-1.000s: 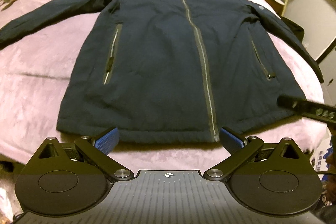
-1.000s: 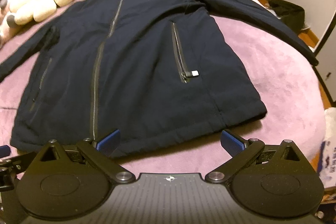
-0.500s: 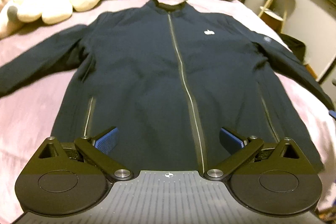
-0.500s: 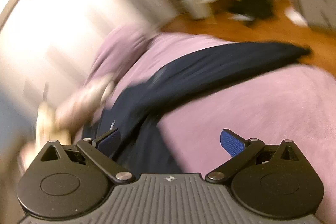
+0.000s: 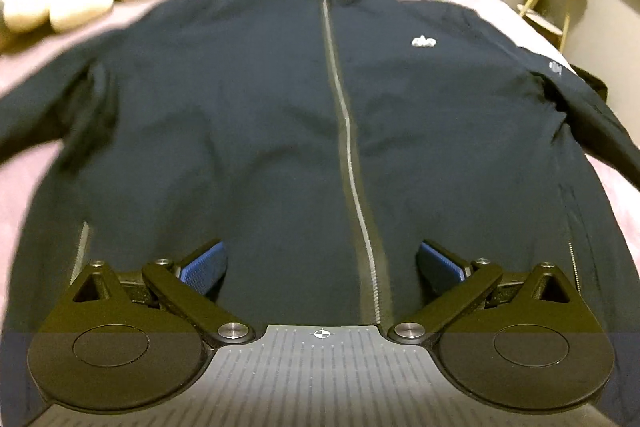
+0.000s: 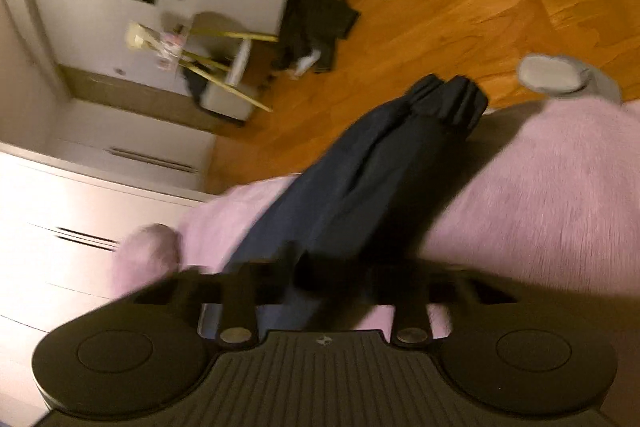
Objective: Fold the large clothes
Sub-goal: 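Grasp a jacket sleeve with the right tool and fold it across the body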
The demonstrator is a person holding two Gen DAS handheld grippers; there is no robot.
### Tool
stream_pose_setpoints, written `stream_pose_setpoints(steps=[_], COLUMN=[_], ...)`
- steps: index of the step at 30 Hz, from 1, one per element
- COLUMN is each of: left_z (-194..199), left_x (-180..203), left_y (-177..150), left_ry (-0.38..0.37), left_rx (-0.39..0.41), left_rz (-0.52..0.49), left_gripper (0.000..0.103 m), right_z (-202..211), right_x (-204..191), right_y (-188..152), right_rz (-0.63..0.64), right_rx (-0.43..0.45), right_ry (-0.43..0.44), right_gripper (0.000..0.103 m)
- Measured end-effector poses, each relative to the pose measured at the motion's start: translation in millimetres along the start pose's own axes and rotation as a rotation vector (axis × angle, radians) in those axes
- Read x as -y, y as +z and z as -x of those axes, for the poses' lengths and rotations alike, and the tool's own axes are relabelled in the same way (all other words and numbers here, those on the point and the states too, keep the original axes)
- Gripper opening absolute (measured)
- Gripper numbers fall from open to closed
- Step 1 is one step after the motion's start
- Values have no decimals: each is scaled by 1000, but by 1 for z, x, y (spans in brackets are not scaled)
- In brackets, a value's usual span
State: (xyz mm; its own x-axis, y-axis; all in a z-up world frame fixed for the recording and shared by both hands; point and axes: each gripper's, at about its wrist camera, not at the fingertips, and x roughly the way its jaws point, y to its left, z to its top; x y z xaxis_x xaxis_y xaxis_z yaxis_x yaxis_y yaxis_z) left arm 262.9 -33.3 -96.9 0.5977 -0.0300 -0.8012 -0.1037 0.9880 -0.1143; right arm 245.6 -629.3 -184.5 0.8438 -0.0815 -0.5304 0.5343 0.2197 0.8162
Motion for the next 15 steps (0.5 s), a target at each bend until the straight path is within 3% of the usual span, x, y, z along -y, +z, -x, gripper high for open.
stream_pose_setpoints(steps=[3,6,8,10,13,15], left_z=[4,21,35,49,61,65], left_x=[-17,-31,-44,-58,-79,-87], left_y=[1,8,13,19,25,26], left_ry=[-39,-41,-39,-43,-53,-60], left_rx=[7,54,101,145,176,176], left_rz=[32,55,63,93,143,163], left_gripper=[103,103,103,103,103,103], right_z=[2,23,38,47,52,43], right_x=[-35,-92,-144,-185,-223,-227], right_y=[4,-20,-62,-106,-207,-278], right_rz=[225,515,808,1043,1415,1646], right_rx=[42,185,278,292,241,181], right_ry=[-92,-129,-97,-8,155,212], right_gripper=[14,12,12,12,14,18])
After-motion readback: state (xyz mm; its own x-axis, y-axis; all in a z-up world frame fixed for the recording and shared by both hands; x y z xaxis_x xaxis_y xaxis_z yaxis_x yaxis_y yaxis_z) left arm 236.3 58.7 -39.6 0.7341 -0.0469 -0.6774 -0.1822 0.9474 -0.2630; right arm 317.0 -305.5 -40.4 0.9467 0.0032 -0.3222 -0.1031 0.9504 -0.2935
